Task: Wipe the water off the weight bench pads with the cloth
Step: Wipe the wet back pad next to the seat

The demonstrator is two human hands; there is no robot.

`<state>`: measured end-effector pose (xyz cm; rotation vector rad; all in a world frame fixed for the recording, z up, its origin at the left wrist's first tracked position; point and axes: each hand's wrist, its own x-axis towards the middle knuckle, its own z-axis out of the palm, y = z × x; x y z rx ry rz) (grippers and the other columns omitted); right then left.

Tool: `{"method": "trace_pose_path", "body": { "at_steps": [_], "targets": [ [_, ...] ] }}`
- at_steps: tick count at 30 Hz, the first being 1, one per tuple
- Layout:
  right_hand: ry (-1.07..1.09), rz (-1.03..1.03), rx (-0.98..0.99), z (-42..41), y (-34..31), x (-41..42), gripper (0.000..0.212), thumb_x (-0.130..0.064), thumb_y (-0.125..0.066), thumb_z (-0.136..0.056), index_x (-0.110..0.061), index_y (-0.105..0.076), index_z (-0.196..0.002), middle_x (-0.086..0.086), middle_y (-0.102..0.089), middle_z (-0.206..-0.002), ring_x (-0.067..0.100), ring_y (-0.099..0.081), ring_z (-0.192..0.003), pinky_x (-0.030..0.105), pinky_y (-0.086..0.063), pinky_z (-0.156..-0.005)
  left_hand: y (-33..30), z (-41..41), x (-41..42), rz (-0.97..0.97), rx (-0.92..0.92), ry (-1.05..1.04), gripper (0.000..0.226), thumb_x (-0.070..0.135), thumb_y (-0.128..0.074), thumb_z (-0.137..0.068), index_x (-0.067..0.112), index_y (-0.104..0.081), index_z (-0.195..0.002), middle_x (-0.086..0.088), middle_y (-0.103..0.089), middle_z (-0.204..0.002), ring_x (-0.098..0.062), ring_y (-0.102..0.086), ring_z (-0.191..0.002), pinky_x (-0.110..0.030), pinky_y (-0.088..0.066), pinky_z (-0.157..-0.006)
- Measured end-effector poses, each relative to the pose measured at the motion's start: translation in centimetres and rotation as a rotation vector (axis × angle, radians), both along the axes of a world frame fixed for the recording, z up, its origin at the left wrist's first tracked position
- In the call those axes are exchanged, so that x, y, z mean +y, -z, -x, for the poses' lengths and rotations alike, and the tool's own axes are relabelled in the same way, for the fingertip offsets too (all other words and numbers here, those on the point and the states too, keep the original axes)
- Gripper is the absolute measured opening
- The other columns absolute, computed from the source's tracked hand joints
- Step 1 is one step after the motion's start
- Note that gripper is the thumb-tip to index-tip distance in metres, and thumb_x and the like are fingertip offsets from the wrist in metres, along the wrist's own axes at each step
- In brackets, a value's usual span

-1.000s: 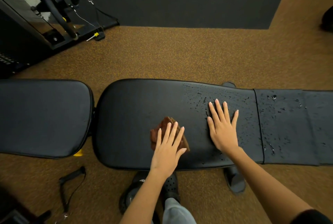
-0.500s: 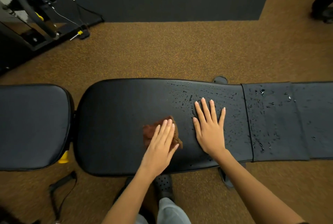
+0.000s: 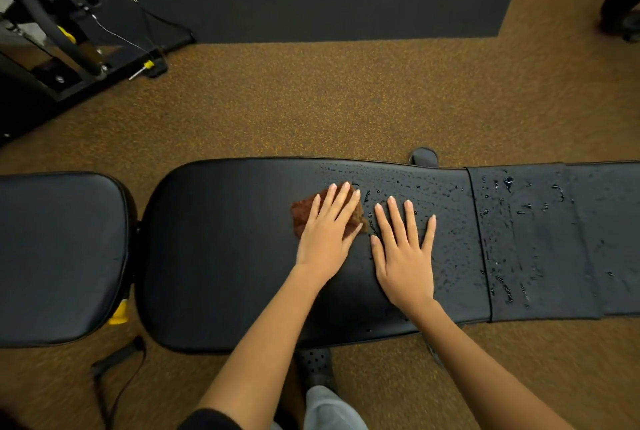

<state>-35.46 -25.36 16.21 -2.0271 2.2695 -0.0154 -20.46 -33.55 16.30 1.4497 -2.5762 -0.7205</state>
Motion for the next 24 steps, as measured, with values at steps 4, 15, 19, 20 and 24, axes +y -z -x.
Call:
{"method": "trace_pose_path", "body": {
  "at_steps": [4,15,19,20,24],
  "targets": [
    [0.002,-0.002,0.01,0.0,0.0,-0.1,0.056,-0.039,-0.03,-0.102,-0.018,-0.023,-0.153,0.005,-0.018,-0.161,0.028,-0.009,-0.149,0.064,-0.01,-0.115,-0.2,0.4,-0.6,-0.003,0.03,0.025,0.059,0.032,-0.044,-0.1,0.019,-0.019,-0.151,-0.001,-0.014,-0.159,-0.02,-0.006,-0.147,-0.039,-0.004,-0.12],
    [0.013,-0.013,0.0,-0.3,0.0,0.0,0.055,-0.039,-0.026,-0.102,-0.018,-0.024,-0.153,0.005,-0.019,-0.161,0.029,-0.009,-0.149,0.065,-0.012,-0.114,-0.3,1.4,-5.6,-0.143,-0.031,-0.413,0.058,0.04,-0.03,-0.102,0.018,-0.013,-0.152,-0.004,-0.009,-0.16,-0.023,0.002,-0.148,-0.044,0.005,-0.117],
    [0.015,0.0,-0.015,-0.2,0.1,0.0,0.055,-0.039,-0.025,-0.102,-0.018,-0.024,-0.153,0.004,-0.019,-0.161,0.028,-0.009,-0.15,0.065,-0.012,-0.114,-1.0,2.8,-7.1,-0.185,0.028,-0.143,0.057,0.036,-0.034,-0.102,0.016,-0.016,-0.152,-0.002,-0.012,-0.16,-0.02,0.0,-0.148,-0.044,0.004,-0.118],
    [0.018,0.002,-0.028,-0.1,0.0,0.0,0.055,-0.039,-0.024,-0.102,-0.019,-0.025,-0.153,0.003,-0.019,-0.161,0.027,-0.01,-0.15,0.064,-0.011,-0.115,-1.1,2.6,-6.7,-0.162,0.038,-0.052,0.058,0.035,-0.036,-0.101,0.016,-0.015,-0.152,-0.002,-0.012,-0.16,-0.02,-0.001,-0.148,-0.045,0.002,-0.119],
    [0.078,0.035,-0.142,0.2,-0.4,-0.4,0.052,-0.036,-0.02,-0.103,-0.017,-0.031,-0.151,-0.001,-0.027,-0.158,0.018,-0.016,-0.149,0.056,-0.012,-0.117,-0.6,0.0,-2.1,0.0,0.033,0.226,0.058,0.036,-0.037,-0.1,0.018,-0.018,-0.152,-0.001,-0.014,-0.16,-0.019,-0.006,-0.148,-0.042,-0.01,-0.12]
  ]
}}
